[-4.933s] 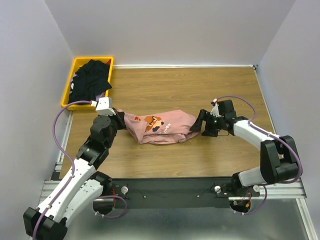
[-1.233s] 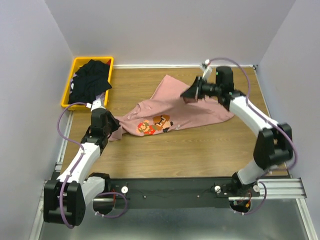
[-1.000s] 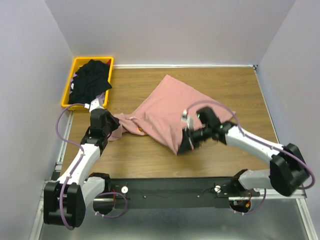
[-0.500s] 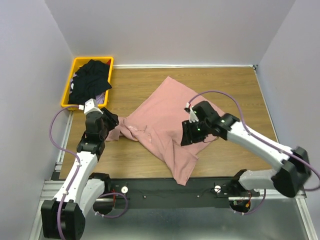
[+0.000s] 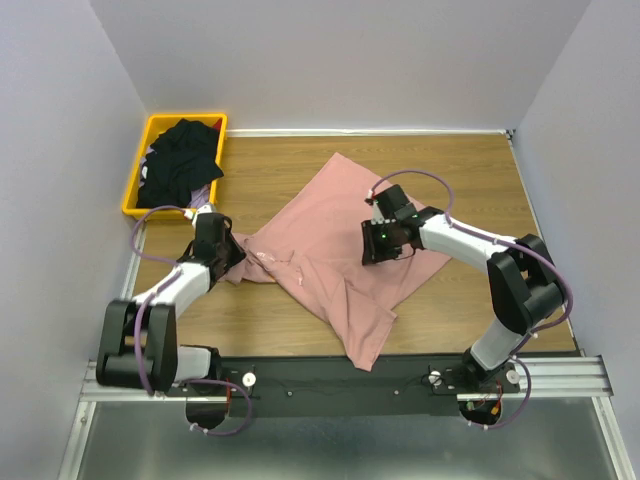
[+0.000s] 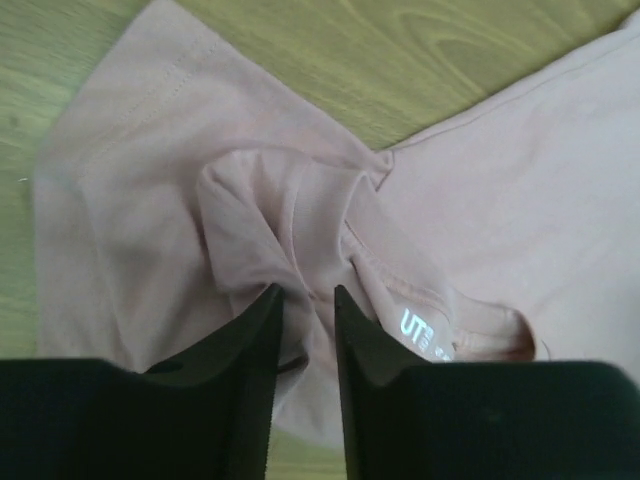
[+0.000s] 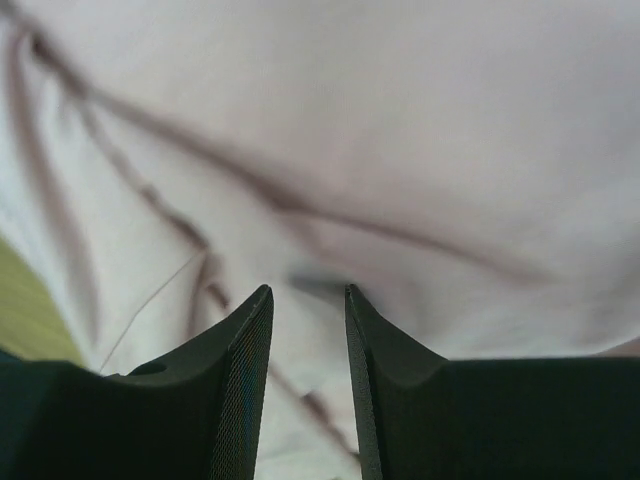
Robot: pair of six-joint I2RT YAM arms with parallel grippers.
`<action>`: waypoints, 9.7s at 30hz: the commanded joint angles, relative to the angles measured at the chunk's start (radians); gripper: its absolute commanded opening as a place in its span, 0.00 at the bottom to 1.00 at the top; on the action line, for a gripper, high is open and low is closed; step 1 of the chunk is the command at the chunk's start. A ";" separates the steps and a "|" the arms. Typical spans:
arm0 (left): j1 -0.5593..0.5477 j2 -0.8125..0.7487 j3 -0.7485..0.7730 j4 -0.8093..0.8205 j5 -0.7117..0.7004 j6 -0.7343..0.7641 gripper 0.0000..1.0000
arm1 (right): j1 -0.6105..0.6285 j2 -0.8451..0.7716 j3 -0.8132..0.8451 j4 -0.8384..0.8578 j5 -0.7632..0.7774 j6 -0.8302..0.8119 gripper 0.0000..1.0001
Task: Fold and stack the t-shirts
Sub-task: Flatten the tshirt out
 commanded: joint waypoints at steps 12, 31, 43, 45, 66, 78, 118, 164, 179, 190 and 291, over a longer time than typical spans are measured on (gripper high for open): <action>-0.071 0.800 0.844 0.030 0.170 0.138 0.10 | -0.389 0.197 0.040 0.119 -0.001 0.099 0.42; -0.392 0.546 0.609 -0.188 -0.074 0.148 0.39 | -0.196 -0.102 -0.076 0.081 -0.104 0.034 0.72; -0.406 0.782 0.732 -0.272 -0.137 0.206 0.32 | -0.150 -0.235 -0.244 0.025 -0.096 0.038 0.72; -0.400 0.858 0.811 -0.289 -0.149 0.234 0.30 | -0.150 -0.249 -0.254 0.010 -0.058 0.035 0.72; -0.361 1.011 1.359 -0.190 -0.200 0.467 0.57 | -0.150 -0.121 -0.185 -0.002 0.048 -0.012 0.54; -0.361 0.476 1.067 -0.179 -0.186 0.410 0.57 | -0.150 -0.162 -0.205 0.004 -0.001 -0.040 0.01; -0.200 -0.088 0.232 -0.193 0.136 0.059 0.50 | -0.005 0.074 0.223 -0.128 0.191 0.063 0.58; -0.320 0.141 0.317 -0.457 -0.108 0.041 0.55 | -0.488 -0.283 -0.211 0.053 0.088 0.106 0.64; -0.386 0.104 0.177 -0.518 -0.063 -0.072 0.48 | -0.471 -0.423 -0.322 0.068 0.025 0.107 0.65; -0.418 0.113 0.178 -0.567 -0.060 -0.091 0.47 | -0.472 -0.432 -0.356 0.094 0.020 0.101 0.65; -0.142 -0.068 0.181 -0.107 0.107 0.252 0.00 | -0.800 -0.018 -0.224 0.301 0.005 0.357 0.56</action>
